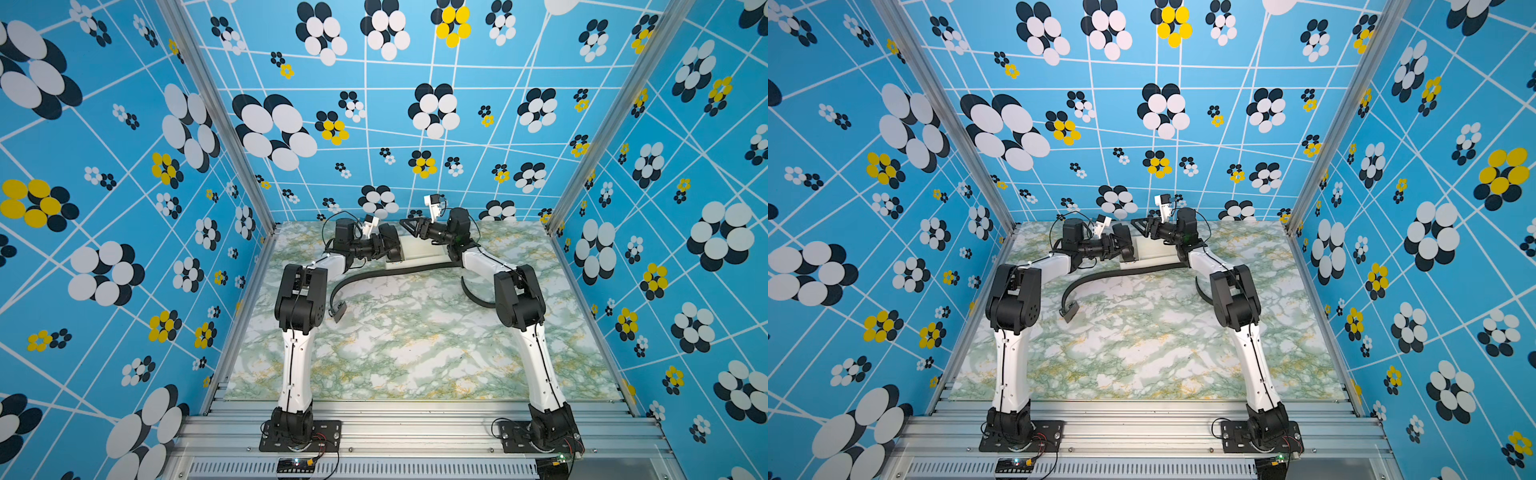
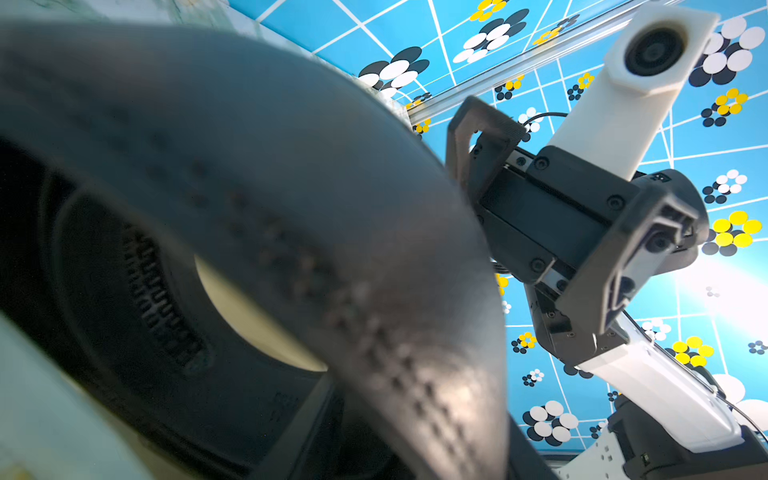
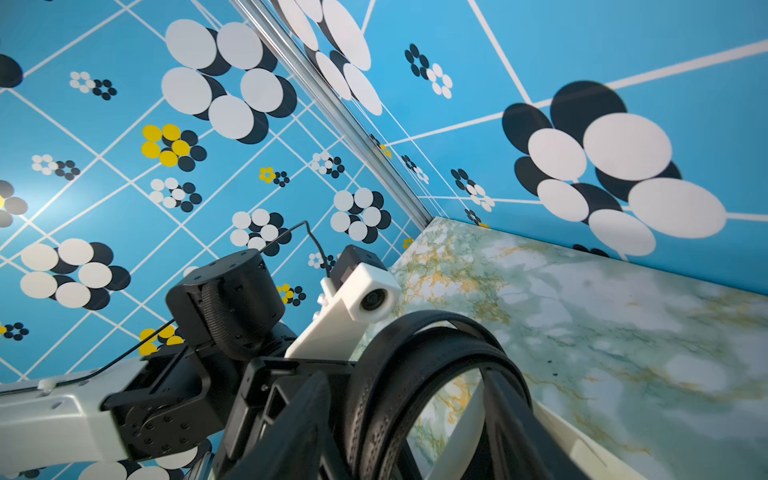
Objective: Place the belts into the storage roll
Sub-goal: Place the belt in the container.
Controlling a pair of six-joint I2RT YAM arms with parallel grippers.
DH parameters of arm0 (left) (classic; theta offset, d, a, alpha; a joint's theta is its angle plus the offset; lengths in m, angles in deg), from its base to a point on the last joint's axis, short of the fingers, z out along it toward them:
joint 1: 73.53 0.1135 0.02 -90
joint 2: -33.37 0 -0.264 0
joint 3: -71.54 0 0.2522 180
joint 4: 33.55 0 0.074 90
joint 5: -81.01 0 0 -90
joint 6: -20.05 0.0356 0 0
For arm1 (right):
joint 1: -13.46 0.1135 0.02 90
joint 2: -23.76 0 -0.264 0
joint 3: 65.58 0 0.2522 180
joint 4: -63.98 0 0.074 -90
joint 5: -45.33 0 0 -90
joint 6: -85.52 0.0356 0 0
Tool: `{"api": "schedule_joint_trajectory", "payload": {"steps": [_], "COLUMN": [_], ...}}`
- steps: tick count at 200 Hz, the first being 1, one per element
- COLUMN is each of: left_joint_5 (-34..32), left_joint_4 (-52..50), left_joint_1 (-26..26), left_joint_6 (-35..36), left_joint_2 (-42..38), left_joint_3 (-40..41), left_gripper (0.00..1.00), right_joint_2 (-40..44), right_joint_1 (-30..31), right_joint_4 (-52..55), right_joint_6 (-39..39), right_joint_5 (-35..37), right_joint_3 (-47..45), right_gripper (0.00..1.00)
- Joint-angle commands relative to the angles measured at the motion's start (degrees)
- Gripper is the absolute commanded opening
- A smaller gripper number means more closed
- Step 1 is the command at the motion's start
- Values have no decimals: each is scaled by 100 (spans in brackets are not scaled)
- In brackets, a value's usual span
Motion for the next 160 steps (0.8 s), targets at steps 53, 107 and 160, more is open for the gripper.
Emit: {"api": "schedule_joint_trajectory", "payload": {"steps": [53,107,160], "left_joint_5": [-210,-262,-192], "left_joint_4": [-1244,-1432,-1378], "left_joint_1": [132,158,175], "left_joint_6": [567,707,635], "left_joint_2": [-30,-219,-309], "left_joint_3": [-180,-206,-316], "left_gripper": [52,78,99], "right_joint_2": [285,299,358], "right_joint_1": [82,87,77], "right_joint_4": [354,409,527], "right_joint_6": [-341,-347,-404], "right_joint_5": [1,-8,-4], "right_joint_3": [-79,6,15], "right_gripper": [63,63,63]}}
